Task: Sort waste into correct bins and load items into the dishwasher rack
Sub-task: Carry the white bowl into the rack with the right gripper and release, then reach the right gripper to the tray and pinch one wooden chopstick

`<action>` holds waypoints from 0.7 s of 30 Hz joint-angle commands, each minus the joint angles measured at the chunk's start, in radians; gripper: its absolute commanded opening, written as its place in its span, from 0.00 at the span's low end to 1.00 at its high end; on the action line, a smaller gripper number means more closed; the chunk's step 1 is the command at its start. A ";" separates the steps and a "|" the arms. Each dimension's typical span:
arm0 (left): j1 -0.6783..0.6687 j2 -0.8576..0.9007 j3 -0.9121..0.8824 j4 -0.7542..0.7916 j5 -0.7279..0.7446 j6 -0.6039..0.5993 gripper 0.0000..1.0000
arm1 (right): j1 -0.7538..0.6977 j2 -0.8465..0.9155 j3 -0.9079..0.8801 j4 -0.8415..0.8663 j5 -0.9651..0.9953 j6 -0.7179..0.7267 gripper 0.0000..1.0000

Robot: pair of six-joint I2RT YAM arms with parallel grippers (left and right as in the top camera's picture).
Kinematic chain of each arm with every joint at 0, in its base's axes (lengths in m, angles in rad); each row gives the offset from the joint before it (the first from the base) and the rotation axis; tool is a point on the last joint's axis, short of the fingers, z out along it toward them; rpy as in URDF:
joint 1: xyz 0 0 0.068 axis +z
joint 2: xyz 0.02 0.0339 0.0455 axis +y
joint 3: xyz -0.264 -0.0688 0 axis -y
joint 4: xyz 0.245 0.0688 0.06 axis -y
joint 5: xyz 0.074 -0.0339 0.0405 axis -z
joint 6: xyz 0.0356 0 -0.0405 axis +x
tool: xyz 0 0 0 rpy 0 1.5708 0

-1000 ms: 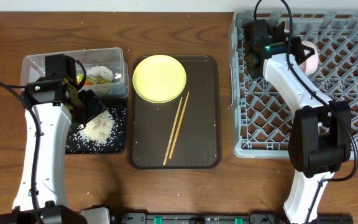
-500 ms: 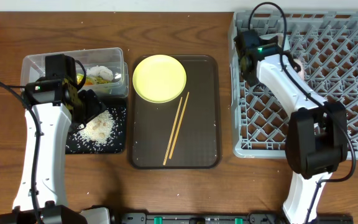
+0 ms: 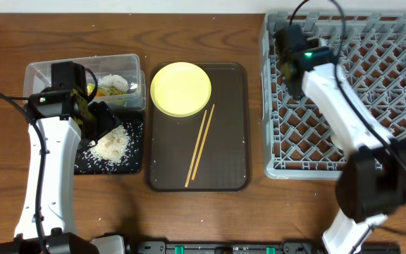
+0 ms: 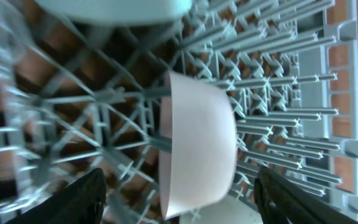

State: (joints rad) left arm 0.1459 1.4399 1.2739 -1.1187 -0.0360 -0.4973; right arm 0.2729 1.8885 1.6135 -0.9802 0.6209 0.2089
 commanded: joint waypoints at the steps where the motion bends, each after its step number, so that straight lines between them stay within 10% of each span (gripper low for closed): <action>1: 0.005 -0.003 0.000 -0.003 -0.005 0.005 0.87 | 0.003 -0.114 0.002 0.011 -0.152 0.022 0.76; 10: 0.005 -0.003 0.000 -0.010 -0.025 0.010 0.87 | 0.036 -0.161 0.001 0.069 -0.888 0.023 0.72; 21: 0.005 -0.003 0.000 -0.018 -0.025 0.010 0.87 | 0.270 0.011 0.001 0.062 -0.875 0.175 0.69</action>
State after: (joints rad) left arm 0.1459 1.4399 1.2739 -1.1297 -0.0376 -0.4973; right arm 0.4946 1.8446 1.6142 -0.9115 -0.2241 0.2993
